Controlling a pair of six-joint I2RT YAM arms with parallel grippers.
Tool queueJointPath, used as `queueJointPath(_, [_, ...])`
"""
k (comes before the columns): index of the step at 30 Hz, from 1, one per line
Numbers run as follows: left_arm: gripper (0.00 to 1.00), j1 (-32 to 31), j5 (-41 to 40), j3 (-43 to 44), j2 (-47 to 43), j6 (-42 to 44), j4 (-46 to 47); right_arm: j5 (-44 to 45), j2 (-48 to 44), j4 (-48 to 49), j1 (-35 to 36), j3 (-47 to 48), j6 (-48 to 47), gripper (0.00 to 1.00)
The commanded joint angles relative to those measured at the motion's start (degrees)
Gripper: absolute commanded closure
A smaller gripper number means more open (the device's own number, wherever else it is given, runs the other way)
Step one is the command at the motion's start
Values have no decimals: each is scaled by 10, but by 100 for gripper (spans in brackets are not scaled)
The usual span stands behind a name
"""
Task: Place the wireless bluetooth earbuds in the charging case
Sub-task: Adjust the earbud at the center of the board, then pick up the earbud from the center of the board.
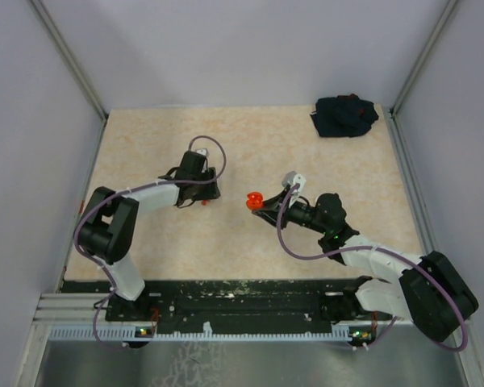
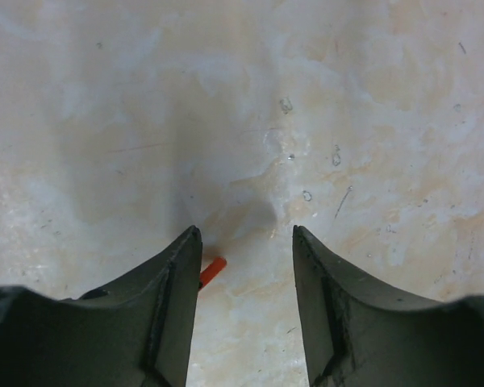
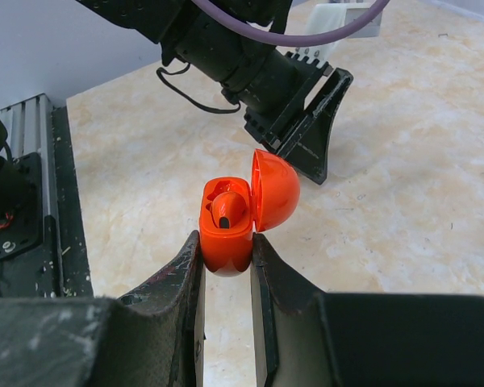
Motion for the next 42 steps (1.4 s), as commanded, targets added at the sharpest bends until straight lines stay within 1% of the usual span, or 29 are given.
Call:
queueJointPath(1, [49,2,78,27,20,23,-45,0,-18,34,-3,-3,-3,100])
queueJointPath(3, [51,0,109,30,22,25,-52,0,-19,33,-3,-3,-3,100])
queueJointPath(5, [51,-5,123,27,20,26,-58,-1,-20,33,-3,-4,-3,100])
queueJointPath(11, [49,-11,113,17,-2,31,-77,-2,-20,33,-3,-3,-2,100])
queueJointPath(15, [47,-11,103,8,-41,25,-68,-2,-19,31,-3,-2,-3,100])
queueJointPath(20, [44,-11,59,14,-89,16,-75,-2,-19,30,-3,-2,-5,100])
queueJointPath(26, [41,-7,-9,-13,-107,-39,-89,-1,-19,28,-3,-2,-6,100])
queueJointPath(32, [39,1,-26,-47,-108,-92,-72,-2,-19,28,-3,-2,-6,100])
queueJointPath(34, [40,1,-49,-47,-103,-104,-77,-2,-20,28,-2,-2,-6,100])
queueJointPath(38, [47,0,-80,-49,-93,-109,-72,-6,-20,30,-3,-2,-5,100])
queueJointPath(42, [49,-1,-96,-37,-73,-105,-77,-5,-20,30,-3,-2,-5,100])
